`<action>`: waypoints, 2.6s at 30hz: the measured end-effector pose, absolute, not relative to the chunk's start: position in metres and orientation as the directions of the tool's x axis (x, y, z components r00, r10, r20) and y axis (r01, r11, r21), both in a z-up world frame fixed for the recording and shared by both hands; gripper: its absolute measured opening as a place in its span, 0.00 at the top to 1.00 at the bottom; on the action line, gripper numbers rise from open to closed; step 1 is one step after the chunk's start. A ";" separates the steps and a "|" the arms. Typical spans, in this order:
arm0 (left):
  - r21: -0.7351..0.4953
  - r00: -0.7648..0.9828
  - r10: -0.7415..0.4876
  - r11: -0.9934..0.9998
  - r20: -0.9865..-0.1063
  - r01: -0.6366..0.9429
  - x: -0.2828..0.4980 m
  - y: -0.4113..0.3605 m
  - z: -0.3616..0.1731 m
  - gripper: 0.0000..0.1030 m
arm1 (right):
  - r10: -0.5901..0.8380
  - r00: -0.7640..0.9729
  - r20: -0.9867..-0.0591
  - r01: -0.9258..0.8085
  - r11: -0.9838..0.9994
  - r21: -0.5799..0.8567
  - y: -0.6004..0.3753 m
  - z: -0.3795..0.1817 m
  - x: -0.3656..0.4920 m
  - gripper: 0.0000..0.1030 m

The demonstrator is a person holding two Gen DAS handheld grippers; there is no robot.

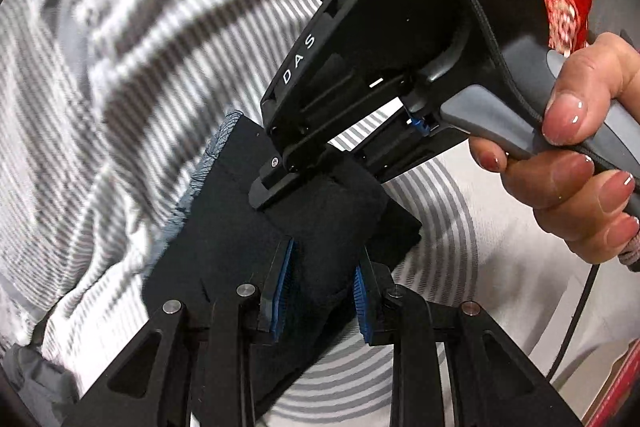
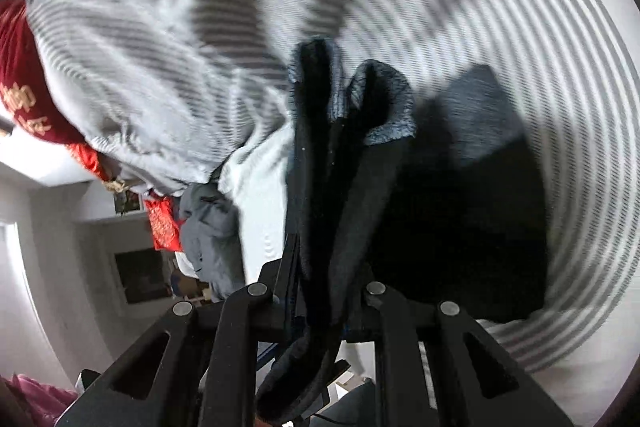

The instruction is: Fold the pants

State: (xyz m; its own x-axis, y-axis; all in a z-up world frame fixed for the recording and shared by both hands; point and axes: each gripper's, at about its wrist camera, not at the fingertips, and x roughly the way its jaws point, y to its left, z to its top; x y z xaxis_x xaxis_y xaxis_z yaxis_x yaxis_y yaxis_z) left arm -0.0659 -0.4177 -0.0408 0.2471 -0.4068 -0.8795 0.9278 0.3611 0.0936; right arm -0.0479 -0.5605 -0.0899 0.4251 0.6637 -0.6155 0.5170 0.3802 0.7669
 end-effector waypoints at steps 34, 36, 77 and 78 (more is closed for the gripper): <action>-0.040 0.181 -0.201 0.766 -0.963 0.642 0.068 -0.333 -0.080 0.50 | 0.220 0.191 -0.957 0.491 0.822 0.287 -0.513 -0.039 -0.036 0.64; -0.069 0.147 -0.196 0.795 -0.969 0.603 0.074 -0.329 -0.093 0.50 | 0.210 0.172 -0.962 0.488 0.831 0.269 -0.511 -0.047 -0.036 0.64; -0.030 0.101 -0.076 0.915 -0.992 0.402 0.077 -0.330 -0.148 0.00 | 0.427 0.240 -0.872 0.487 0.725 0.488 -0.529 -0.089 -0.075 0.16; -0.027 0.104 -0.074 0.918 -0.992 0.395 0.076 -0.330 -0.148 0.00 | 0.424 0.226 -0.877 0.471 0.740 0.480 -0.525 -0.087 -0.073 0.14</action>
